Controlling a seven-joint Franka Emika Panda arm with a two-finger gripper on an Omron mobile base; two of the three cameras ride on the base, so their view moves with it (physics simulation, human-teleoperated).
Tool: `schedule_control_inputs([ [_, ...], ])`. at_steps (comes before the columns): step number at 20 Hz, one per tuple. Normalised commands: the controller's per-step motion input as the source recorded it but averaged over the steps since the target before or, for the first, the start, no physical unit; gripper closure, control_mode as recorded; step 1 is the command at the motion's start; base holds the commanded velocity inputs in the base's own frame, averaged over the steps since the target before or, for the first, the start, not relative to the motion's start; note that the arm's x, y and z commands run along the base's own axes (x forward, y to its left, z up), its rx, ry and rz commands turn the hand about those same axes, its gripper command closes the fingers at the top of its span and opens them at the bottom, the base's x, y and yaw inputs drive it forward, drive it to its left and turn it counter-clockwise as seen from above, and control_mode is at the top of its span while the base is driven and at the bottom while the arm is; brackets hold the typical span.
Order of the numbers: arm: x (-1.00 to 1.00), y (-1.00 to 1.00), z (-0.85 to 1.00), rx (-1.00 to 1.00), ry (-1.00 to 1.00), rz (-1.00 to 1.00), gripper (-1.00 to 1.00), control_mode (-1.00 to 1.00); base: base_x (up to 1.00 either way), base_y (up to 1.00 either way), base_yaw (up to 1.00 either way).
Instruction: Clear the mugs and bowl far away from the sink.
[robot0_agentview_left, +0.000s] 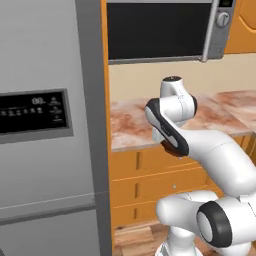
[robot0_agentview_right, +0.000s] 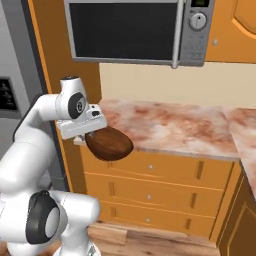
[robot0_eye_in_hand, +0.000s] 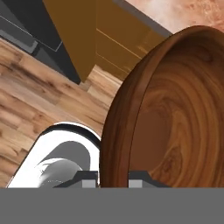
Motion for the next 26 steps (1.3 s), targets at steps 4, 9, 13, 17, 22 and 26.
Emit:
schedule_control_inputs([
  [4, 0.00, 0.00, 0.00, 0.00, 0.00, 0.00, 1.00, 1.00, 0.34, -0.43, 0.28],
  [9, 0.00, 0.00, 0.00, 0.00, 0.00, 0.00, 1.00, 1.00, 0.52, -0.43, 0.09],
  [13, 0.00, 0.00, 0.00, 0.00, 0.00, 0.00, 1.00, 1.00, 0.66, -0.30, 0.00],
  [17, 0.00, 0.00, 0.00, 0.00, 0.00, 0.00, 1.00, 1.00, 0.73, -0.22, 0.00],
  [22, 0.16, -0.06, -0.09, 0.00, 0.00, 0.01, 1.00, -1.00, 0.27, -0.13, 0.00],
  [26, 0.56, -0.18, -0.59, -0.01, 0.00, 0.14, 1.00, -1.00, 0.00, 0.00, 0.00],
])
